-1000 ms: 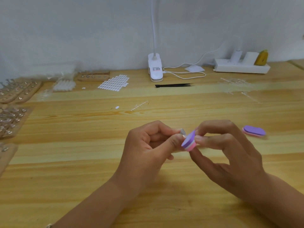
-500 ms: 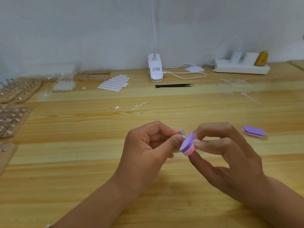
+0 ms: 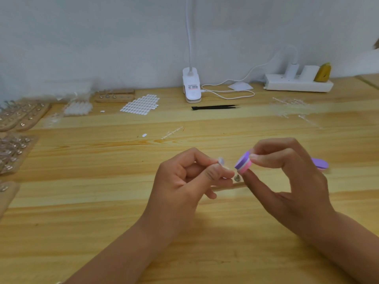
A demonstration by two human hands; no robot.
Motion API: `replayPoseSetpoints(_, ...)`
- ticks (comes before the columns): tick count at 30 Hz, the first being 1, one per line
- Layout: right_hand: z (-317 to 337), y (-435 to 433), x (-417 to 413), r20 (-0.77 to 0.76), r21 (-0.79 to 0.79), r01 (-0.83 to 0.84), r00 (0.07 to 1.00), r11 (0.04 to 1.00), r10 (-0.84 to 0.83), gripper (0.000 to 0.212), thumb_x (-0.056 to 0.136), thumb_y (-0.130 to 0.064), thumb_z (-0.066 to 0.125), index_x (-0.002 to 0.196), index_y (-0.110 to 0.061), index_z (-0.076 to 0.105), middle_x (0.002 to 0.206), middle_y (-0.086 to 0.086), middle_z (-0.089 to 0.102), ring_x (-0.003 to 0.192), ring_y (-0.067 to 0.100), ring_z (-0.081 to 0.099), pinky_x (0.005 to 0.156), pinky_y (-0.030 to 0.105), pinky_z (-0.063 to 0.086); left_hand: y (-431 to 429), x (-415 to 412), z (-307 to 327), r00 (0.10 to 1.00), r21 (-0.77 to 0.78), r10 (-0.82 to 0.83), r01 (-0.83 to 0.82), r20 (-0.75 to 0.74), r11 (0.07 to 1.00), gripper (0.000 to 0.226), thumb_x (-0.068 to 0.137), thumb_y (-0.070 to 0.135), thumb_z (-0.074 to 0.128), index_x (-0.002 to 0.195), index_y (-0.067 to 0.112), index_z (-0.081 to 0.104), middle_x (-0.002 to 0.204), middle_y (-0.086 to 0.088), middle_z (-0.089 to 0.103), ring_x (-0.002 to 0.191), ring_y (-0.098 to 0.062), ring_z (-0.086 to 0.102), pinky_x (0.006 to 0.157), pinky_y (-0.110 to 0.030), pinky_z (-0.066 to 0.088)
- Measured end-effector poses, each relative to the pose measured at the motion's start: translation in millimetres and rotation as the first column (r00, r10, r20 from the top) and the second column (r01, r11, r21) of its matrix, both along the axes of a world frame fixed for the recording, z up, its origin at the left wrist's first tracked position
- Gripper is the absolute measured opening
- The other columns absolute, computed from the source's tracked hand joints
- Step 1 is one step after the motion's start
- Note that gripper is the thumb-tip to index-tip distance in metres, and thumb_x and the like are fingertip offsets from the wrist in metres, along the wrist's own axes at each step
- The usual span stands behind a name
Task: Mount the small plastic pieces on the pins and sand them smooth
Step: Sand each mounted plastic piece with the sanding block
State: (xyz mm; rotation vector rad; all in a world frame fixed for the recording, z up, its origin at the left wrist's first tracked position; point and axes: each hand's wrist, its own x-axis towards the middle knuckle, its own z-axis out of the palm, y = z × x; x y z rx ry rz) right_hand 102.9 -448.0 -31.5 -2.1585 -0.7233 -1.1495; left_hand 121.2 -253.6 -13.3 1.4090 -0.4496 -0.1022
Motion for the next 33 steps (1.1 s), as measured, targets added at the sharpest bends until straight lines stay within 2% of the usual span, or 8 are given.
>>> replayPoseSetpoints(3, 2.0, 1.3, -2.6, 0.047, -0.022, -0.037, 0.998, 0.999, 0.038, 0.018, 0.092, -0.007, 0.067, 0.105, -0.010, 0.055, 0.104, 0.003, 0.056, 0.102, 0.008, 0.057, 0.090, 0.010, 0.042, 1.7, 1.1, 1.0, 0.999, -0.001, -0.036, 0.036, -0.019, 0.999, 0.011, 0.091, 0.013, 0.059, 0.080, 0.011, 0.059, 0.081, -0.011, 0.076, 0.074, -0.029, 0.075, 0.055, -0.030, 0.056)
replayPoseSetpoints(8, 2.2, -0.7, -1.8, 0.068, -0.073, -0.068, 0.995, 0.995, 0.073, 0.018, 0.095, -0.006, 0.067, 0.111, -0.008, 0.059, 0.101, 0.008, 0.061, 0.094, 0.016, 0.061, 0.084, 0.023, 0.049, 1.4, 0.2, 0.6, 0.994, 0.028, -0.108, 0.109, -0.028, 0.994, 0.014, 0.092, 0.015, 0.050, 0.084, 0.005, 0.058, 0.068, -0.013, 0.069, 0.061, -0.028, 0.068, 0.051, -0.031, 0.049)
replayPoseSetpoints(14, 1.3, 3.4, -4.6, 0.086, -0.113, -0.118, 0.988, 0.987, 0.128, 0.022, 0.096, -0.005, 0.067, 0.117, -0.010, 0.060, 0.107, 0.003, 0.061, 0.100, 0.015, 0.061, 0.089, 0.021, 0.048, 0.3, -0.6, 2.3, 0.985, 0.072, -0.170, 0.171, -0.021, 0.983, 0.022, 0.093, 0.015, 0.046, 0.077, 0.016, 0.062, 0.055, -0.002, 0.054, 0.051, -0.021, 0.057, 0.050, -0.028, 0.044)
replayPoseSetpoints(19, 0.9, -3.2, 1.4, 0.041, -0.092, -0.067, 0.997, 0.994, 0.071, 0.024, 0.092, 0.000, 0.069, 0.112, -0.009, 0.060, 0.100, 0.013, 0.065, 0.093, 0.019, 0.062, 0.079, 0.031, 0.051, 4.5, 2.2, 3.2, 0.991, 0.098, -0.136, 0.136, -0.006, 0.986, 0.022, 0.091, 0.015, 0.048, 0.074, 0.015, 0.061, 0.052, -0.003, 0.049, 0.047, -0.019, 0.051, 0.050, -0.029, 0.040)
replayPoseSetpoints(23, -1.6, 4.6, -4.7, 0.062, -0.137, -0.143, 0.986, 0.980, 0.152, 0.031, 0.091, 0.001, 0.070, 0.119, -0.007, 0.059, 0.108, 0.007, 0.061, 0.097, 0.018, 0.062, 0.084, 0.026, 0.051, 3.3, 1.5, 2.9, 0.990, 0.116, -0.138, 0.135, 0.020, 0.984, 0.023, 0.092, 0.014, 0.048, 0.074, 0.014, 0.062, 0.051, -0.004, 0.049, 0.047, -0.020, 0.049, 0.052, -0.033, 0.040)
replayPoseSetpoints(25, -1.9, 2.9, -2.8, 0.034, -0.159, -0.129, 0.990, 0.979, 0.136, 0.029, 0.092, 0.001, 0.069, 0.118, -0.008, 0.060, 0.107, 0.008, 0.061, 0.095, 0.019, 0.062, 0.082, 0.027, 0.051, 3.8, 1.5, 2.7, 0.990, 0.119, -0.138, 0.135, 0.021, 0.984, 0.022, 0.091, 0.014, 0.048, 0.074, 0.013, 0.062, 0.050, -0.003, 0.049, 0.047, -0.019, 0.049, 0.052, -0.032, 0.040)
replayPoseSetpoints(28, 1.1, -1.7, 1.1, 0.007, -0.096, -0.080, 0.997, 0.992, 0.081, 0.023, 0.091, 0.001, 0.068, 0.111, -0.010, 0.066, 0.100, 0.012, 0.063, 0.091, 0.020, 0.062, 0.078, 0.030, 0.051, 5.4, 2.1, 3.1, 0.992, 0.108, -0.126, 0.125, 0.003, 0.986, 0.022, 0.091, 0.015, 0.047, 0.073, 0.014, 0.060, 0.051, -0.003, 0.048, 0.047, -0.018, 0.049, 0.052, -0.031, 0.039)
replayPoseSetpoints(33, -2.1, 4.7, -3.6, 0.058, -0.143, -0.129, 0.989, 0.981, 0.139, 0.024, 0.095, -0.002, 0.065, 0.118, -0.007, 0.059, 0.104, 0.009, 0.061, 0.095, 0.018, 0.060, 0.087, 0.022, 0.048, 3.7, 0.7, 0.6, 0.987, 0.120, -0.160, 0.158, 0.007, 0.980, 0.023, 0.092, 0.016, 0.048, 0.077, 0.004, 0.059, 0.051, 0.001, 0.049, 0.047, -0.017, 0.050, 0.051, -0.030, 0.040)
